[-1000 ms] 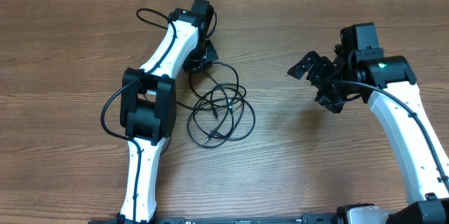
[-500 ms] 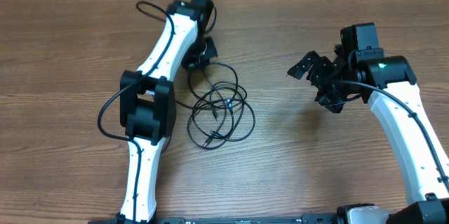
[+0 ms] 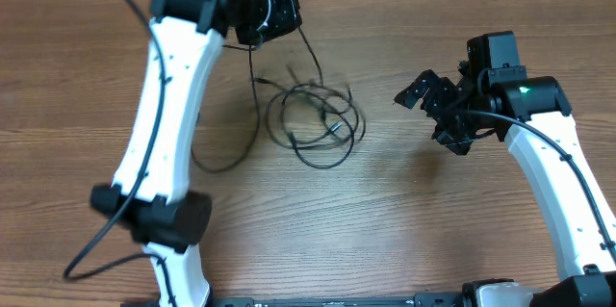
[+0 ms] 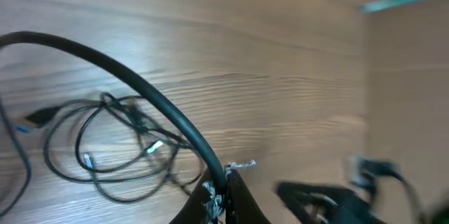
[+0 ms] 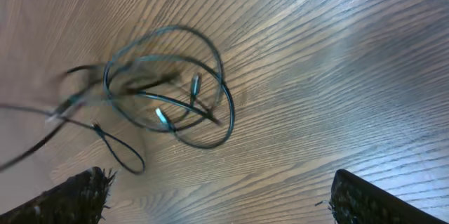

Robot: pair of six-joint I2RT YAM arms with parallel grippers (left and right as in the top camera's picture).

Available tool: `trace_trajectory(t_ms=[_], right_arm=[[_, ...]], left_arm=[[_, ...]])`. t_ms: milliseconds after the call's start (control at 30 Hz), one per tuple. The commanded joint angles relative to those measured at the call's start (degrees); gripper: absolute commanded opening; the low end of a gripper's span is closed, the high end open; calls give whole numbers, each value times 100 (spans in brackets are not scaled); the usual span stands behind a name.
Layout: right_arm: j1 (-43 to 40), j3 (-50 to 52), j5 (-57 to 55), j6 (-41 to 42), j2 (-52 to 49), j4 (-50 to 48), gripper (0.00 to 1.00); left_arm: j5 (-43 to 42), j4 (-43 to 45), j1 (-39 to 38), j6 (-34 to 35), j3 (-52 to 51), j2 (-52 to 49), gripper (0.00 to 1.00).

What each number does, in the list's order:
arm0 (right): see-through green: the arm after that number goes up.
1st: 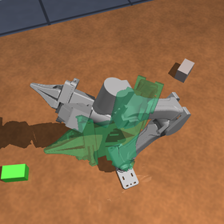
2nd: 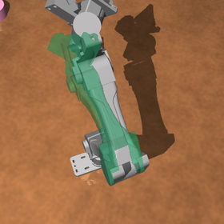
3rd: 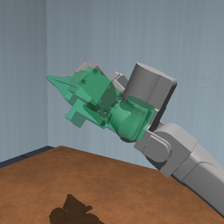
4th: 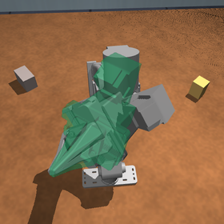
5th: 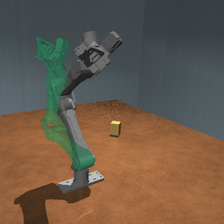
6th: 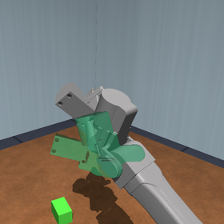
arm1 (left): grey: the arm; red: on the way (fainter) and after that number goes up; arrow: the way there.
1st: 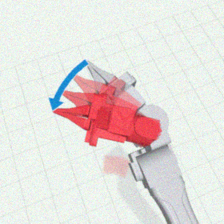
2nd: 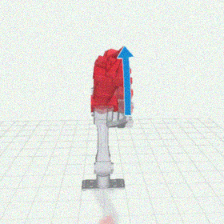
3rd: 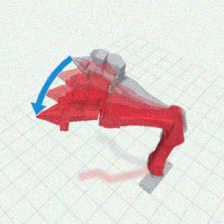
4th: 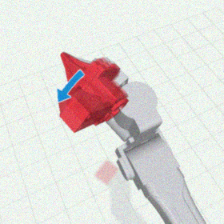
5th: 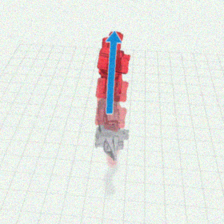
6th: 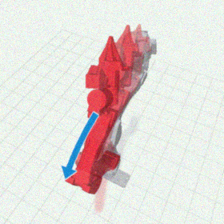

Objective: Untangle cables

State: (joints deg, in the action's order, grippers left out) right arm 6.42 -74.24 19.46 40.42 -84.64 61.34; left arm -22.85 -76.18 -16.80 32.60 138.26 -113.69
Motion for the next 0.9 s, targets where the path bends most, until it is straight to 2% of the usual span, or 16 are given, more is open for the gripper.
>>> trace_trajectory(t_ms=[0,233,433,567,633,800,867], right_arm=[[-11,-74,-39,-44,50,-13,100],[-11,-74,-39,-42,50,-13,100],[-11,-74,-39,-42,50,-13,100],[-11,-74,-39,-42,50,-13,100],[-11,-74,-39,-42,50,-13,100],[-11,-74,-39,-42,50,-13,100],[-11,-74,-39,-42,50,-13,100]], left_arm=[[-332,92,-15,-85,79,531,4],[-238,396,-15,-57,79,1403,4],[-417,669,-15,404,79,1801,4],[-684,1200,-15,789,79,1923,4],[-774,1749,-17,835,79,1989,4],[-691,2306,-15,831,76,2006,4],[-400,2350,-15,809,76,2006,4]])
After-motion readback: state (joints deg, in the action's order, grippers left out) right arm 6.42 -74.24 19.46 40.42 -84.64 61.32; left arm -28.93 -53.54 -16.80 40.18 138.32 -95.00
